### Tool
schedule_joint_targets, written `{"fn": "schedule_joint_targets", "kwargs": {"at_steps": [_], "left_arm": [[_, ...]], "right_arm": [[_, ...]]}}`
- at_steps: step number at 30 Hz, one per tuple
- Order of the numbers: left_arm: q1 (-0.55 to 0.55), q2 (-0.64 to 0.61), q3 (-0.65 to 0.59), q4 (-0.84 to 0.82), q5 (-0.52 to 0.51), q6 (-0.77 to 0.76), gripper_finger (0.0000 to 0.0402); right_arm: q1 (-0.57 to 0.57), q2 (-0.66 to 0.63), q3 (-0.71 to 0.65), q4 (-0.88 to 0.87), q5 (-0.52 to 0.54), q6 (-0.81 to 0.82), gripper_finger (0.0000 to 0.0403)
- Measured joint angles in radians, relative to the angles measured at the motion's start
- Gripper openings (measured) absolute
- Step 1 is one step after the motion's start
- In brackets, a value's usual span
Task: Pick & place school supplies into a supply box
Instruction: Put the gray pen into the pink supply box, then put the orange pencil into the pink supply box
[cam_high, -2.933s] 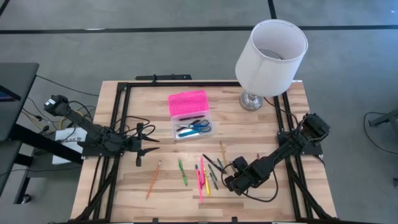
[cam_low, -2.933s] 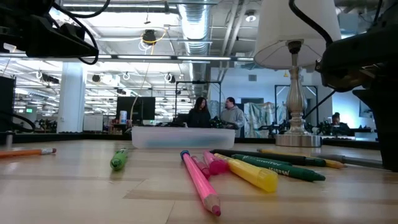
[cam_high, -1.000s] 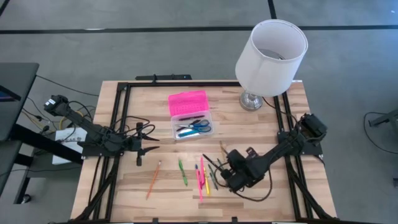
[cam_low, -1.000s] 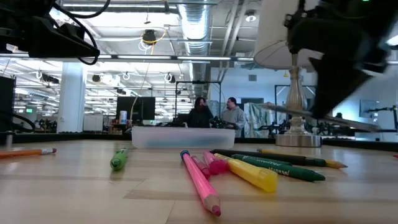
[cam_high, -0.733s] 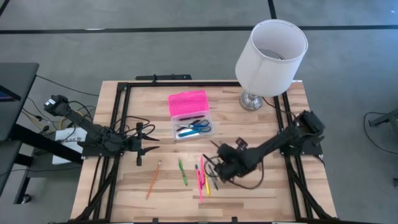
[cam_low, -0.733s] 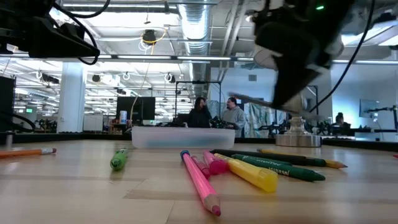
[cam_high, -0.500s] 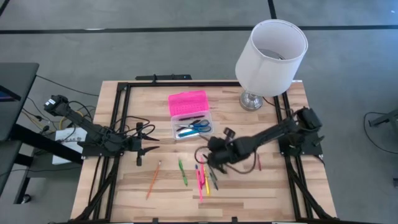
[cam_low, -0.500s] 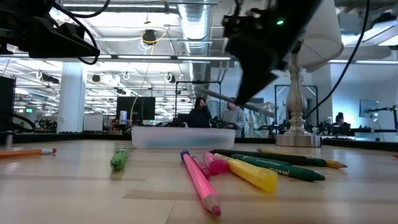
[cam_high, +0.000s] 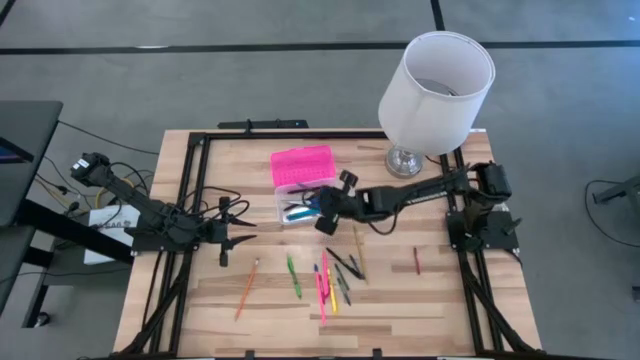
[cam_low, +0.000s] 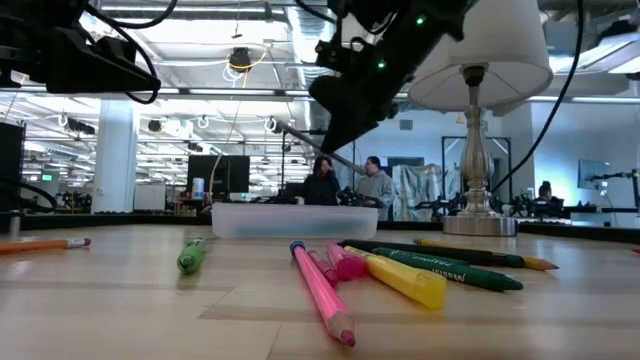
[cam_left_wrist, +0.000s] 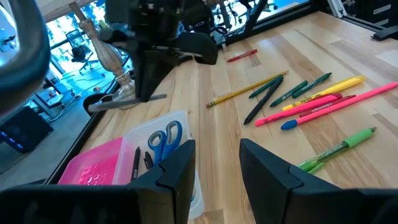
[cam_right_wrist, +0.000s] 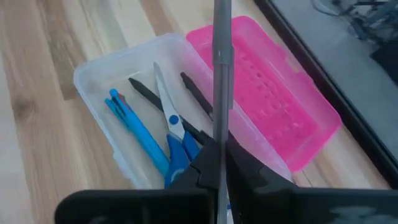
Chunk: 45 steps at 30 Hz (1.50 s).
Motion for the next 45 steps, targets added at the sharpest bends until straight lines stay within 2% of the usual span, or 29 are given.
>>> {"fn": "schedule_joint_targets", "kwargs": {"at_steps": [10, 19, 27, 40, 45], "left_arm": [[0.000, 0.000, 0.000, -0.039, 0.000, 0.000, 0.0122], [0.001, 0.000, 0.000, -0.037, -0.002, 0.000, 0.0122], [0.001, 0.000, 0.000, -0.037, -0.003, 0.000, 0.0122], [0.001, 0.000, 0.000, -0.039, -0.004, -0.006, 0.0122], [0.001, 0.002, 0.000, -0.039, 0.021, -0.098, 0.0122]], "right_arm": [[-0.047, 0.054, 0.002, 0.040, -0.071, -0.104, 0.0000], [-0.065, 0.100, 0.001, 0.067, -0.067, -0.108, 0.0001], [-0.080, 0.134, 0.000, 0.074, -0.067, -0.085, 0.0032], [-0.072, 0.126, -0.001, 0.082, -0.006, -0.059, 0.0077], [-0.001, 0.057, 0.000, 0.037, 0.121, -0.059, 0.0075]]}}
